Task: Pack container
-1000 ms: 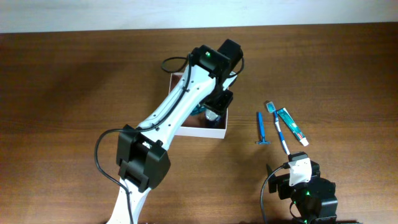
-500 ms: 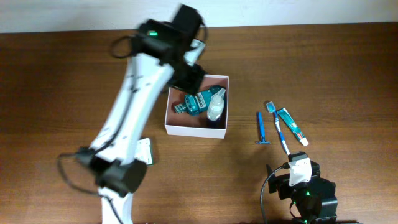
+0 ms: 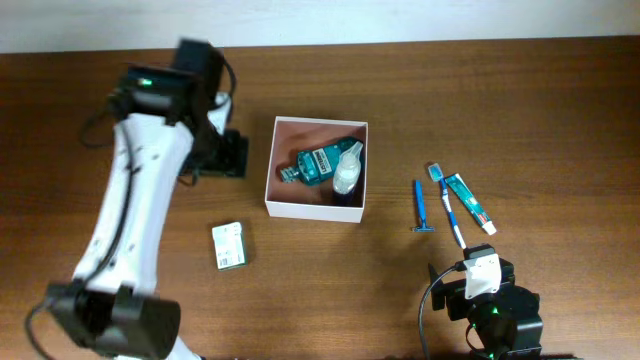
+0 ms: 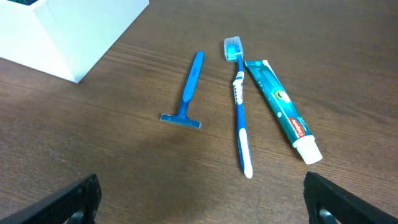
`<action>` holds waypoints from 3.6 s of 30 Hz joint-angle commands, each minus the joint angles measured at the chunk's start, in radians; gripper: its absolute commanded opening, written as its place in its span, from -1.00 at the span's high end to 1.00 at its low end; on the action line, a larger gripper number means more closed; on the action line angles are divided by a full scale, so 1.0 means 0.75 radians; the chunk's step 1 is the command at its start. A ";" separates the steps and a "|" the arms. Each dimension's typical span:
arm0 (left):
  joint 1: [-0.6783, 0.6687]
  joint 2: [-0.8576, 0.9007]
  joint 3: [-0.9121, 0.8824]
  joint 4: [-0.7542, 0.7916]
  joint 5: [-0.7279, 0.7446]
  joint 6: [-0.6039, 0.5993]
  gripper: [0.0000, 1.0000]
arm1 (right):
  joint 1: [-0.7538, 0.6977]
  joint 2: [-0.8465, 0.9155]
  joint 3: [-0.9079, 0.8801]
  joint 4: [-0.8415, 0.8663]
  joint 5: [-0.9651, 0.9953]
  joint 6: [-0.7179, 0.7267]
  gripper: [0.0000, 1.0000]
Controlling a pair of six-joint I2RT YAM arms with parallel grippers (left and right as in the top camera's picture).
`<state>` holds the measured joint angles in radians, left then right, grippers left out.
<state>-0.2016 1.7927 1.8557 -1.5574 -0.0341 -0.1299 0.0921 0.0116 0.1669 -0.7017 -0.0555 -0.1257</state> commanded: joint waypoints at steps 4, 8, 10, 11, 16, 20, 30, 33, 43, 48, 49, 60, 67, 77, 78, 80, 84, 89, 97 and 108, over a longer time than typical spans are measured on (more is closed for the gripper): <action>0.009 0.011 -0.413 0.122 0.024 -0.166 -0.56 | -0.011 -0.011 -0.007 0.003 -0.021 0.015 -0.98; 0.022 0.011 -0.641 0.282 0.017 -0.271 -0.67 | -0.011 -0.011 -0.007 0.003 -0.021 0.015 -0.97; 0.037 0.011 -0.734 0.378 0.029 -0.296 -0.68 | -0.011 -0.011 -0.007 0.003 -0.021 0.015 -0.97; 0.041 0.011 -0.768 0.418 0.049 -0.296 -0.68 | -0.011 -0.011 -0.007 0.003 -0.021 0.015 -0.98; 0.048 0.011 -0.900 0.593 0.110 -0.297 -0.66 | -0.011 -0.011 -0.007 0.003 -0.021 0.015 -0.97; 0.049 0.011 -1.014 0.715 0.097 -0.315 -0.56 | -0.011 -0.011 -0.007 0.003 -0.021 0.015 -0.98; 0.049 0.009 -1.091 0.774 0.092 -0.345 -0.02 | -0.011 -0.011 -0.007 0.003 -0.021 0.015 -0.98; 0.055 -0.003 -1.053 0.724 0.090 -0.345 0.03 | -0.011 -0.011 -0.007 0.003 -0.021 0.015 -0.98; 0.092 -0.117 -0.478 0.374 0.111 -0.170 0.03 | -0.011 -0.011 -0.007 0.003 -0.021 0.015 -0.98; -0.004 -0.132 -0.191 0.362 0.380 0.057 0.04 | -0.011 -0.011 -0.007 0.003 -0.021 0.015 -0.97; -0.038 -0.132 -0.161 0.387 0.372 0.082 0.03 | -0.011 -0.011 -0.007 0.003 -0.021 0.015 -0.98; -0.254 0.066 -0.164 0.657 0.128 0.119 0.05 | -0.011 -0.011 -0.007 0.003 -0.021 0.015 -0.98; -0.235 0.243 -0.164 0.747 0.130 0.120 -0.04 | -0.011 -0.011 -0.007 0.003 -0.021 0.015 -0.98; -0.233 0.298 -0.081 0.805 0.134 0.120 -0.99 | -0.011 -0.011 -0.007 0.003 -0.021 0.015 -0.98; -0.228 0.297 -0.031 0.751 0.133 0.120 -0.99 | -0.011 -0.011 -0.007 0.003 -0.021 0.015 -0.97; -0.207 0.287 0.077 0.628 0.133 0.120 -0.99 | -0.011 -0.011 -0.007 0.003 -0.021 0.015 -0.98; -0.106 0.247 0.361 0.299 0.129 0.093 -0.99 | -0.011 -0.011 -0.007 0.003 -0.021 0.015 -0.97; 0.069 0.184 0.587 0.046 0.129 0.054 -0.99 | -0.011 -0.011 -0.007 0.003 -0.021 0.015 -0.98; 0.444 -0.019 0.697 -0.140 0.129 0.055 -0.99 | -0.011 -0.011 -0.007 0.003 -0.021 0.015 -0.98; 0.616 -0.086 0.696 -0.164 0.129 0.055 -0.99 | -0.011 -0.011 -0.007 0.072 -0.029 0.016 -0.98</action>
<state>0.2508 1.7248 2.3680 -1.6810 0.0628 -0.0757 0.0921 0.0120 0.1661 -0.6815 -0.0555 -0.1265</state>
